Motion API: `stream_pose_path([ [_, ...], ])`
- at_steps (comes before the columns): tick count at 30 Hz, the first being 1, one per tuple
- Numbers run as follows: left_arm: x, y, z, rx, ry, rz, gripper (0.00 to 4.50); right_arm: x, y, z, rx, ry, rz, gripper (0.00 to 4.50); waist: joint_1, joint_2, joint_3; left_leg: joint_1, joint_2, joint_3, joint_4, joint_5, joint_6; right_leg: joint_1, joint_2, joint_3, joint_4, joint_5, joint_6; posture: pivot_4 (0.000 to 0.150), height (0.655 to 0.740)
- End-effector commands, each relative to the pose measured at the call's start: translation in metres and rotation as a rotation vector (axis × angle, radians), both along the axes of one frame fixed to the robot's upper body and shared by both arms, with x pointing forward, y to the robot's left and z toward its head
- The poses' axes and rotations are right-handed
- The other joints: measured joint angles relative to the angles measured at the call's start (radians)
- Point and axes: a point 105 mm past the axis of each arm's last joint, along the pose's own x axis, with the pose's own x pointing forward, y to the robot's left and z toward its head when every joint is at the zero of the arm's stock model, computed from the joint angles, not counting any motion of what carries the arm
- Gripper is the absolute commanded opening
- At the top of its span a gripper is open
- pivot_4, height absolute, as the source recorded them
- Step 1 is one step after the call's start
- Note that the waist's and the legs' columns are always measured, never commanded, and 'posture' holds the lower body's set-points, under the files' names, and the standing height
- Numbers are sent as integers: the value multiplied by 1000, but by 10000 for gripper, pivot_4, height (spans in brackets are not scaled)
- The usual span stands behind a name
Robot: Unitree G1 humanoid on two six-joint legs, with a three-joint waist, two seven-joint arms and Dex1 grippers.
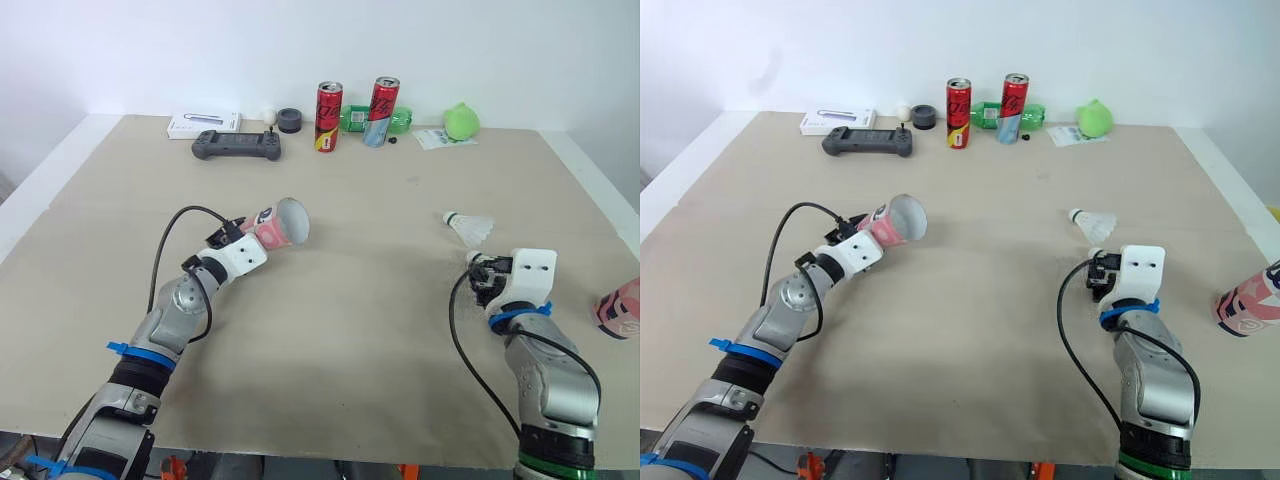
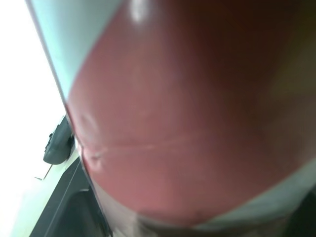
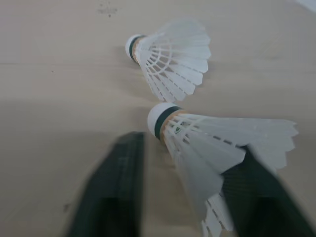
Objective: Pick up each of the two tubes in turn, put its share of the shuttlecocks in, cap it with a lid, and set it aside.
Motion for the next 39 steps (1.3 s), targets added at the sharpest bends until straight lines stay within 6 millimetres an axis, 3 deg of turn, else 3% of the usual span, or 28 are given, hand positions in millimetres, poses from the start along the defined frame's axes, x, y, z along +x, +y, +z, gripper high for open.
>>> stream_pose_path([
  [1, -2, 1, 5, 8, -10, -3, 29438, -2, -6, 15, -19, -57, -5, 908, 0, 0, 0, 0, 0, 0, 0, 0, 0, 0, 0, 0, 0, 0, 0, 1500, 7400],
  [3, -2, 1, 5, 9, -8, -5, 29438, -4, -6, 21, -19, -82, 12, 264, 0, 0, 0, 0, 0, 0, 0, 0, 0, 0, 0, 0, 0, 0, 0, 1500, 7400],
  [6, -2, 2, 4, 11, -5, -5, 29438, -9, 12, 54, -11, -216, 164, 264, 0, 0, 0, 0, 0, 0, 0, 0, 0, 0, 0, 0, 0, 0, 0, 1500, 7400],
  [10, 0, 0, 4, 13, 0, -11, 29438, -27, 92, 94, 3, -334, 629, 264, -3, 2, 0, 1, 0, 0, 0, 0, 0, 0, 0, 0, 0, 0, 0, 1500, 7400],
  [11, 0, -2, 4, 14, 3, -16, 29438, -31, 111, 97, -16, -324, 721, 264, -4, 2, 0, 1, 1, 0, 0, 0, 0, 0, 1, 0, 0, 0, 1, 1500, 7400],
  [15, 1, -3, 3, 16, 6, -22, 29438, -34, 153, 102, -91, -312, 899, 264, -2, 1, 0, 1, 1, -1, 2, 0, 0, 1, 1, -1, 0, 1, 1, 1500, 7400],
  [19, 1, -5, 3, 16, 9, -27, 29438, -26, 189, 108, -126, -340, 983, 264, -1, 1, 0, 1, 0, -1, 3, 0, 0, 2, 0, 0, 0, 2, 2, 1500, 7400],
  [22, 0, -5, 3, 15, 7, -30, 29438, -14, 218, 99, -192, -325, 1034, 264, -1, 1, 0, 1, 0, -1, 3, 0, 0, 2, 1, -1, 0, 2, 2, 1500, 7400],
  [25, -2, -3, 3, 13, 5, -24, 29438, -11, 235, 92, -206, -317, 1068, 264, -1, 1, 0, 1, 0, -1, 2, 0, 0, 1, 1, -1, 0, 2, 2, 1500, 7400],
  [29, -3, -2, 3, 9, 4, -18, 29438, -11, 240, 86, -218, -307, 1088, 264, 0, 1, 0, -1, 0, -1, 2, 0, 0, 1, 0, 0, -1, 1, 1, 1500, 7400],
  [34, -4, -1, 3, 7, 5, -11, 29438, -18, 228, 101, -68, -363, 1083, 19727, 0, 1, 0, -1, 1, -2, 1, 0, 0, 0, 1, -1, -1, 1, 1, 1500, 7400],
  [35, -5, -1, 3, 6, 5, -11, 29438, -18, 222, 104, -51, -375, 1067, 24455, 0, 1, 0, -1, 1, -2, 1, 0, 0, 0, 1, -1, -1, 1, 1, 1500, 7400],
  [36, -5, -1, 3, 6, 5, -11, 29438, -18, 217, 106, -29, -382, 1046, 32049, 0, 1, 0, -1, 1, -2, 2, 0, 0, 1, 1, -1, -1, 1, 1, 1500, 7400],
  [39, -6, 0, 2, 4, 7, -11, 29438, -13, 188, 98, -1, -363, 924, 42779, 1, 1, 0, -1, 1, -2, 2, 0, 0, 1, 1, -1, -1, 1, 1, 1500, 7400],
])
